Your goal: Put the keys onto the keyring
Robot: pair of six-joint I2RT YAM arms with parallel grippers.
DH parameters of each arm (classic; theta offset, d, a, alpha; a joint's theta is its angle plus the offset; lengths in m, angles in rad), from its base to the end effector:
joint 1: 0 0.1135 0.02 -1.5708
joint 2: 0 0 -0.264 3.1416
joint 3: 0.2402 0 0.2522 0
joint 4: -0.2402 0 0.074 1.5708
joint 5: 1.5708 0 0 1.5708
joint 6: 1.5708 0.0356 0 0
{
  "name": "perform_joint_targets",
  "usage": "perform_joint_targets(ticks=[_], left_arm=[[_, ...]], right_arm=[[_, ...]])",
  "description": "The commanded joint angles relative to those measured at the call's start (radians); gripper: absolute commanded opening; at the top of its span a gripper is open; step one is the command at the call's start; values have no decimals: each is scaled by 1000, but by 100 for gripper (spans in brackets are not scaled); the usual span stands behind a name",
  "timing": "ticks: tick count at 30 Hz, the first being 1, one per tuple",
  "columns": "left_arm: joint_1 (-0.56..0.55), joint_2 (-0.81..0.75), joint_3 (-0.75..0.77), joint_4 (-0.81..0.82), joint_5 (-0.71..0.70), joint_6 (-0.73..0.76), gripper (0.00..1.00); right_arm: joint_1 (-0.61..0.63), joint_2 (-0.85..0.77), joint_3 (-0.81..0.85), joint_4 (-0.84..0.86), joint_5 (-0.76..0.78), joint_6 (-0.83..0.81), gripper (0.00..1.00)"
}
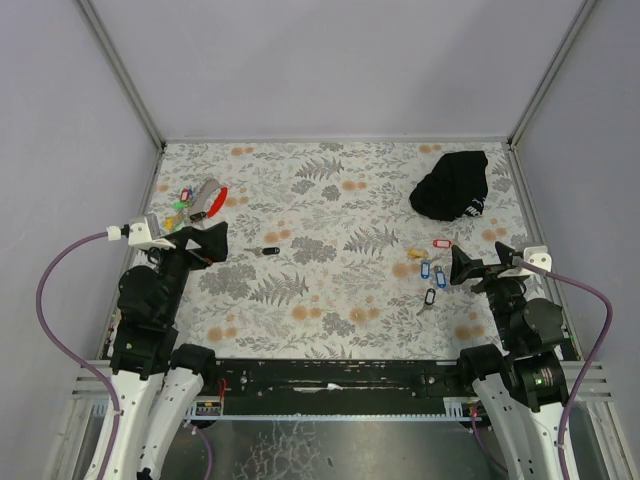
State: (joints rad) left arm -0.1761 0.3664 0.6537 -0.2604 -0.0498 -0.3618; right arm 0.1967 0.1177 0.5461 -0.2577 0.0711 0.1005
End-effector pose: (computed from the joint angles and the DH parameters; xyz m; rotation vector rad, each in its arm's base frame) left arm 0.0997 -0.0159 0.3380 -0.1839 1.5458 -0.3874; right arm 0.0629 0.0100 0.3194 -0.0083 1.4033 0.1971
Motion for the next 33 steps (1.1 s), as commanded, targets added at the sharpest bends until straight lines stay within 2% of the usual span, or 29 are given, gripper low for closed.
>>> perform_joint_targets(ticks=[1, 7, 14, 20, 26, 33], left_arm=[[3, -2, 1, 64, -13, 5, 100], [3, 47, -2, 73, -25, 8, 100], [4, 216, 31, 45, -31, -11, 100], [4, 450, 91, 31, -82, -46, 100], [20, 708, 188, 42, -214, -15, 100], [117, 1010, 335, 128, -186, 24, 100]], right_arm=[[9, 0, 13, 43, 17, -9, 99], [10, -2, 12, 41, -4, -7, 99], [9, -16, 6, 51, -40, -1, 99], [10, -30, 0, 57, -74, 7, 99], [10, -65, -9, 62, -104, 10, 99], [10, -97, -15, 67, -136, 13, 99]])
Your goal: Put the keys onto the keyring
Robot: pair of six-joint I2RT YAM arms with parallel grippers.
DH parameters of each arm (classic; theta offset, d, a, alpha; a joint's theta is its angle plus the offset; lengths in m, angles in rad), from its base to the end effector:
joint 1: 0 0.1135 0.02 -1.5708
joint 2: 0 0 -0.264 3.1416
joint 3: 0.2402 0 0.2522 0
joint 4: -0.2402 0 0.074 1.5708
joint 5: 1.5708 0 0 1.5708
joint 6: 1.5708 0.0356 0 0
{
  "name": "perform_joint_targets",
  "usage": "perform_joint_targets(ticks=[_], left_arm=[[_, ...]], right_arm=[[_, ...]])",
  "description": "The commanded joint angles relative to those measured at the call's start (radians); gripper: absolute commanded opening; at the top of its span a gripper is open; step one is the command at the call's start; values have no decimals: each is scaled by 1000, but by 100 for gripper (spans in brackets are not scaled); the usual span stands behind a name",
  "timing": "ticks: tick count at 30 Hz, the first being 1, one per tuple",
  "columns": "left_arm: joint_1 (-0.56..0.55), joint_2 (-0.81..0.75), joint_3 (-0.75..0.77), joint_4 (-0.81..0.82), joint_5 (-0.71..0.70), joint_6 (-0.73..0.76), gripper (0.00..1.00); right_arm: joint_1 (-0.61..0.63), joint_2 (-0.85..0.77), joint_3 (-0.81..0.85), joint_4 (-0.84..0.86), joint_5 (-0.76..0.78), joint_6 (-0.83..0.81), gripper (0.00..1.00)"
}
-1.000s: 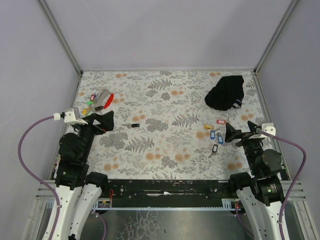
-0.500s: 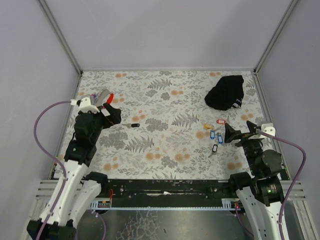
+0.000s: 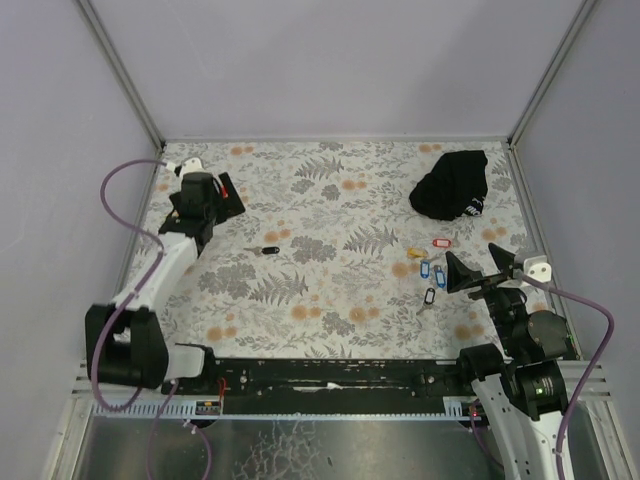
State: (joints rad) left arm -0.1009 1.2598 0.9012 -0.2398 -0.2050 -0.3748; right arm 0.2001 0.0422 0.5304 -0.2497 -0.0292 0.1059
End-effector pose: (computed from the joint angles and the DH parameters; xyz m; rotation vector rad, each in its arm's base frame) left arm 0.2789 -0.0210 0.2737 -0.4097 2.1162 -0.0529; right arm 0.0497 0.0111 0.3184 -0.0878 1.3348 0.2786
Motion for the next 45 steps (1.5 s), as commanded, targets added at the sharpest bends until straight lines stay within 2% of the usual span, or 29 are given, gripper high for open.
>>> perform_joint_targets(ticks=[1, 9, 12, 17, 24, 29, 34, 38, 45], left_arm=[[54, 163, 107, 128, -18, 46, 100], [156, 507, 261, 230, 125, 78, 100], [196, 619, 333, 217, 173, 76, 99], [242, 757, 432, 187, 275, 97, 87], [246, 863, 509, 91, 330, 115, 79], [242, 879, 512, 25, 426, 87, 64], [195, 856, 472, -1, 488, 47, 53], [105, 847, 448, -5, 483, 41, 46], [-88, 877, 470, -20, 468, 41, 43]], right_arm=[[8, -26, 0, 61, -40, 8, 99], [8, -33, -1, 60, -56, 9, 99], [7, -26, -3, 59, -60, 8, 99], [8, -5, -3, 57, -64, 4, 99], [7, 6, -3, 58, -70, 1, 99], [8, -2, -4, 62, -73, 3, 99], [7, -21, -5, 65, -75, 8, 99], [7, -32, -6, 69, -84, 10, 99], [8, -34, -6, 69, -84, 12, 99]])
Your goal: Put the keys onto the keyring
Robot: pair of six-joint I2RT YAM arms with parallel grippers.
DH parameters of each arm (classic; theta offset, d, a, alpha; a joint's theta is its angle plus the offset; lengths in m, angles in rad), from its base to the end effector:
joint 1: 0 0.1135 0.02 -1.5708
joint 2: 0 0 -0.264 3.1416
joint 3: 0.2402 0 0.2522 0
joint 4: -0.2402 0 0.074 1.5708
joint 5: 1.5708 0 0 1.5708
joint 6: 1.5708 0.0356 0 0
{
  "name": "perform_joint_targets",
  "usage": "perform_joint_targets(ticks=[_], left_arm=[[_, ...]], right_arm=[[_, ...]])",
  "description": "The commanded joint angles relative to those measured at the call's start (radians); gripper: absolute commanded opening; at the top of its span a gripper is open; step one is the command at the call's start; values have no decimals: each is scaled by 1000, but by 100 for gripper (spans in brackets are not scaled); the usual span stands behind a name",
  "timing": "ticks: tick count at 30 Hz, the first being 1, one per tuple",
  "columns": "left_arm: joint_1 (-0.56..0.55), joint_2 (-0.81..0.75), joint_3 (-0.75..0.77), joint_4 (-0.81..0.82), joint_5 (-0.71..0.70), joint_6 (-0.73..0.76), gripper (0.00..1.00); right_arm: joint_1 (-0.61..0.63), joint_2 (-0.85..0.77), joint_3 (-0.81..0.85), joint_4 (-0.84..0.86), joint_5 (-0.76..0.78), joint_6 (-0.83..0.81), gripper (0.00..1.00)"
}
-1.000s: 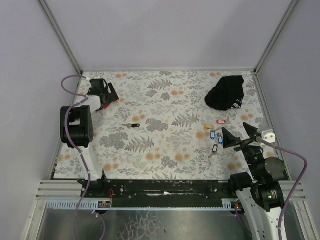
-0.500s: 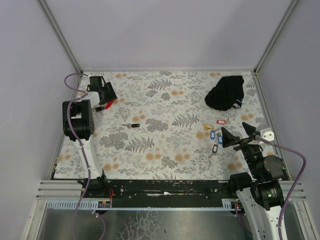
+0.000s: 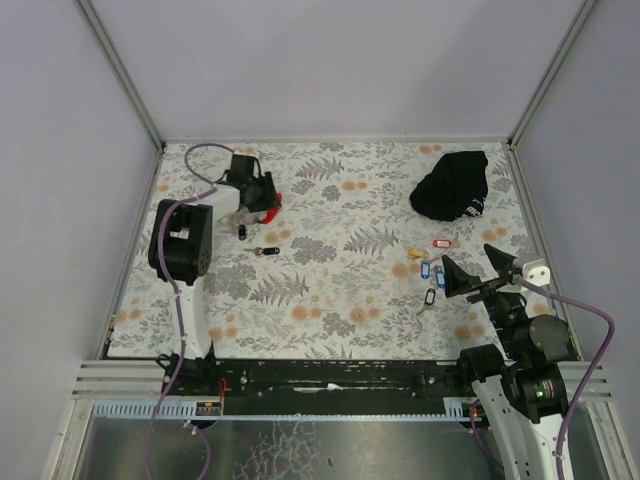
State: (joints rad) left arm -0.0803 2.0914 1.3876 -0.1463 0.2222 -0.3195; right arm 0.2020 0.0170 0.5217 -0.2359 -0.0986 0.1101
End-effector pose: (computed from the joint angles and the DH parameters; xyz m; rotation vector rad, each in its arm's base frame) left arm 0.4466 -0.0438 0.1481 -0.1894 2.4358 -0.4495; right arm 0.0453 0.0129 0.3180 -0.1447 1.3025 0.3306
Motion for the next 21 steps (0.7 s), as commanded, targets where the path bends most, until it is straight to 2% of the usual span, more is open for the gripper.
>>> perform_joint_targets(ticks=[1, 6, 11, 21], left_arm=[[-143, 51, -10, -114, 43, -16, 43], [-305, 53, -18, -81, 67, -38, 43], [-438, -8, -106, 8, 127, -75, 45], [-591, -195, -379, 105, 134, -100, 46]], right_arm=[[6, -7, 3, 55, -15, 8, 99], [5, 3, 3, 55, -18, 9, 99], [6, 12, 3, 55, -26, 10, 99], [6, 36, 5, 55, -36, 10, 99]])
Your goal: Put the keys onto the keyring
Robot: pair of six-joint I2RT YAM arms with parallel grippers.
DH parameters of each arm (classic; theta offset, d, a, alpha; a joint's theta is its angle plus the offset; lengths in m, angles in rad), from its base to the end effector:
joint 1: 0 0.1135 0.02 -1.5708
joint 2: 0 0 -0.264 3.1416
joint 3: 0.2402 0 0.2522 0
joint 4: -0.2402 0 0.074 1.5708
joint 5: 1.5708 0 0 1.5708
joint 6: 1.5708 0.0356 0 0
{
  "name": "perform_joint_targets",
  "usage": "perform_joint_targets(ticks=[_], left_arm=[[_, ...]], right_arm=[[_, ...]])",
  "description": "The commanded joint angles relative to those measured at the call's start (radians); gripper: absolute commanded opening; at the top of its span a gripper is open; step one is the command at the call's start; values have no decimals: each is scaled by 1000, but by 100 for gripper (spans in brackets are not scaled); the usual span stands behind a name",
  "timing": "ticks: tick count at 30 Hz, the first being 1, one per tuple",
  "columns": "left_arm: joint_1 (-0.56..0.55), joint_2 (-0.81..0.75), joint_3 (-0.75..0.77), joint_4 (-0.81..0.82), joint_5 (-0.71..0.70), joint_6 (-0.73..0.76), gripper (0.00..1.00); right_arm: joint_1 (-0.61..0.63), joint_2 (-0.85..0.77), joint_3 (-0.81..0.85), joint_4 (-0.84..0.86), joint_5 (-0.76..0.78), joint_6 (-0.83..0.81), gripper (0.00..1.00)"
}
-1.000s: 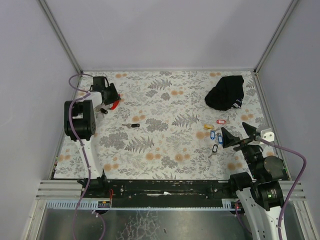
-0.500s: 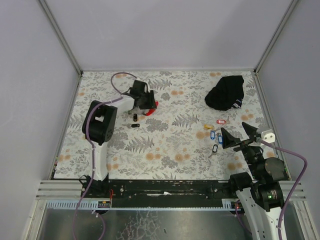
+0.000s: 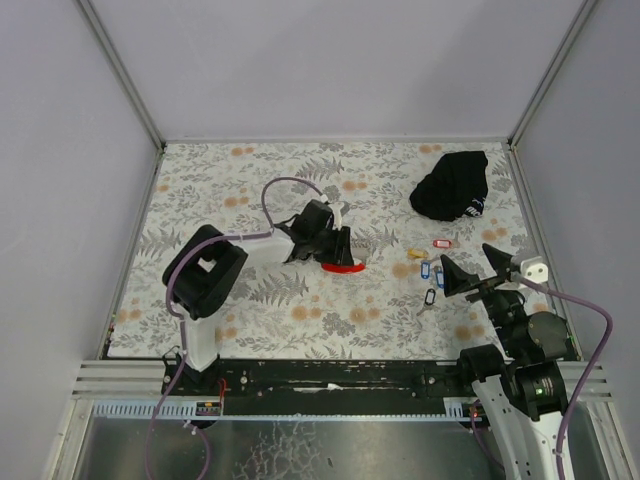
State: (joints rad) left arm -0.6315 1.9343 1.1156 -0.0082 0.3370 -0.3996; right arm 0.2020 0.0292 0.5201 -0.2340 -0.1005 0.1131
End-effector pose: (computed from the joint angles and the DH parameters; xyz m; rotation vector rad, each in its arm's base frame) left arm 0.3142 -0.2444 0.1432 0.4578 2.4843 -0.8578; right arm 0.0480 0.0135 0.3174 -0.1446 1.3147 0.3341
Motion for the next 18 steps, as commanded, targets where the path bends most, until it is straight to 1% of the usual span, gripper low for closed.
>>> perform_joint_targets(ticks=[1, 3, 6, 11, 13, 15, 18], left_arm=[[-58, -65, -132, -31, 9, -19, 46], [-85, -143, -196, 0, -16, -29, 48], [-89, -269, -317, 62, -15, -84, 50], [-89, -432, -427, 87, -66, -130, 59], [-89, -499, -467, 93, -112, -150, 67], [-85, -575, -500, 93, -163, -171, 71], [-70, -663, -554, 108, -225, -207, 77]], right_arm=[[6, 31, 7, 53, -37, 9, 99], [7, 47, 13, 50, -44, 13, 99], [5, 88, 29, 37, -66, 26, 99], [6, 222, 82, 3, -118, 59, 99], [6, 290, 105, -9, -145, 76, 99], [6, 379, 133, -22, -196, 91, 99], [5, 544, 180, -56, -324, 90, 99]])
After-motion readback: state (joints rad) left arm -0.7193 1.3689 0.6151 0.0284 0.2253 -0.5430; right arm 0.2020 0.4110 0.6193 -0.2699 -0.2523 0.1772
